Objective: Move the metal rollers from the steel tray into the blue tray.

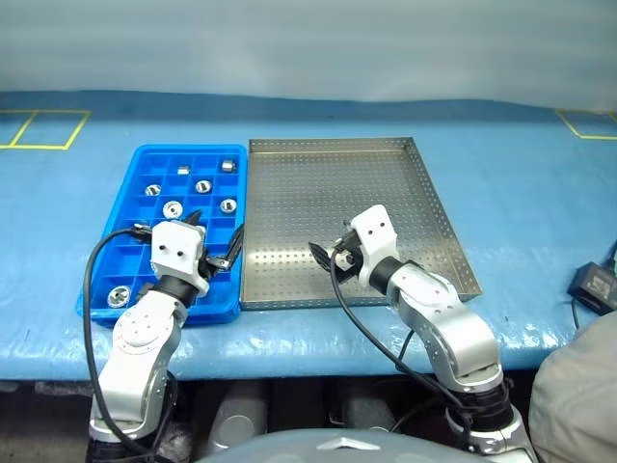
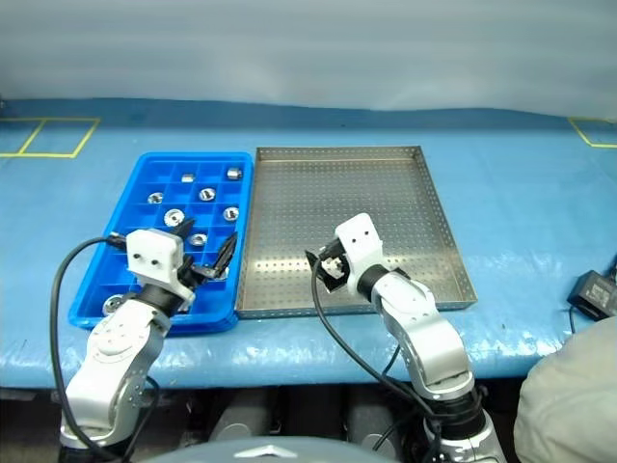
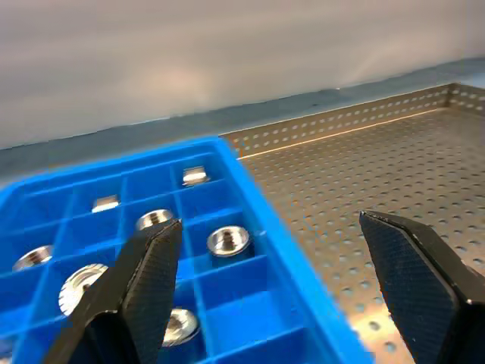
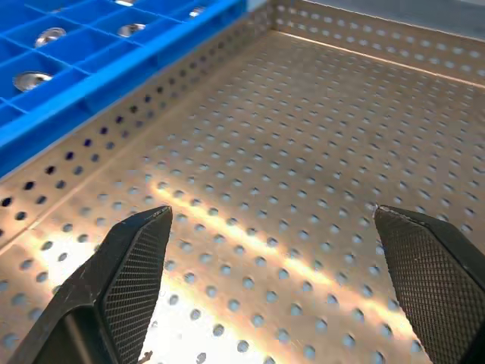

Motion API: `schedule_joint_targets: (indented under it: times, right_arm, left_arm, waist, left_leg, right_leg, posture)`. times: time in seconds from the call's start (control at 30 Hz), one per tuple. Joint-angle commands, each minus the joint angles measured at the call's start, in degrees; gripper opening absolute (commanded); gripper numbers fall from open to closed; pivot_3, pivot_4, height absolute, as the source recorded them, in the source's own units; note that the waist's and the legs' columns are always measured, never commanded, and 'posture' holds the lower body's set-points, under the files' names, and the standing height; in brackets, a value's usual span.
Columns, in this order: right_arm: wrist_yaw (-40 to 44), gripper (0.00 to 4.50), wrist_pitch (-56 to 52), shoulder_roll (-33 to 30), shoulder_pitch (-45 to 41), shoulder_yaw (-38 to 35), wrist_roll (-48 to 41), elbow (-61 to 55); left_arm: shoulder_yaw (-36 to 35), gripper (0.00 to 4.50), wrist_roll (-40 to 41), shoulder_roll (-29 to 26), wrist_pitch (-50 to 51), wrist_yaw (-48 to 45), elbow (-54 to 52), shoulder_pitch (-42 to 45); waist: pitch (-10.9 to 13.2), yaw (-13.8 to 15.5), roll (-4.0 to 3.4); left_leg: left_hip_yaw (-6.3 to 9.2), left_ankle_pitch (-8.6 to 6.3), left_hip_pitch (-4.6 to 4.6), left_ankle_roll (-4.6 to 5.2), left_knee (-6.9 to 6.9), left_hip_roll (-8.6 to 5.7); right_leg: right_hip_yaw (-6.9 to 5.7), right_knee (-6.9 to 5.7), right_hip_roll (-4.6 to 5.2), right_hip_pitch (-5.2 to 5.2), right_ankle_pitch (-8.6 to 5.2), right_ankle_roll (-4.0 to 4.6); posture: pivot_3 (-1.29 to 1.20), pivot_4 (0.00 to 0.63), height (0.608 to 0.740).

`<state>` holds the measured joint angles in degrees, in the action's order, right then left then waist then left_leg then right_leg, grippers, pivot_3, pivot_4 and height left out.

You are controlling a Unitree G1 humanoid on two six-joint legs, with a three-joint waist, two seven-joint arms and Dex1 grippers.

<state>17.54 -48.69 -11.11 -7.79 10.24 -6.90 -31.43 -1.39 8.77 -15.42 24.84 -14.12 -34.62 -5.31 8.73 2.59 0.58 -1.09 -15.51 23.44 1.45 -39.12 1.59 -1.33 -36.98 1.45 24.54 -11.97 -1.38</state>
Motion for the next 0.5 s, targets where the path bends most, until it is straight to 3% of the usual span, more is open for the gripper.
schedule_joint_targets:
  times: [0.03, 0.5]
  right_arm:
    - [-1.62, 4.48, 1.55, -0.04, 1.67, -1.19, 0.04, -3.28]
    - [-3.74, 4.48, 1.0, -1.19, 4.55, -1.43, 0.06, -4.9]
  left_arm:
    - [1.59, 4.09, 0.0, -1.16, -0.74, -2.05, 1.5, 2.18]
    - [5.58, 4.09, 0.01, -2.3, -0.19, -5.83, 4.72, 4.99]
  waist:
    - [0.0, -0.91, 0.0]
    - [0.0, -1.83, 0.02]
  left_leg:
    - [-0.03, 0.0, -0.03, 0.0, 0.0, 0.01]
    - [-0.34, -0.01, -0.24, 0.06, -0.01, 0.08]
  right_leg:
    - [0.05, -0.03, 0.0, 0.0, 0.0, 0.0]
    - [0.57, -0.07, 0.01, -0.02, 0.06, -0.1]
  posture:
    - [0.04, 0.15, 0.74]
    - [0.03, 0.15, 0.74]
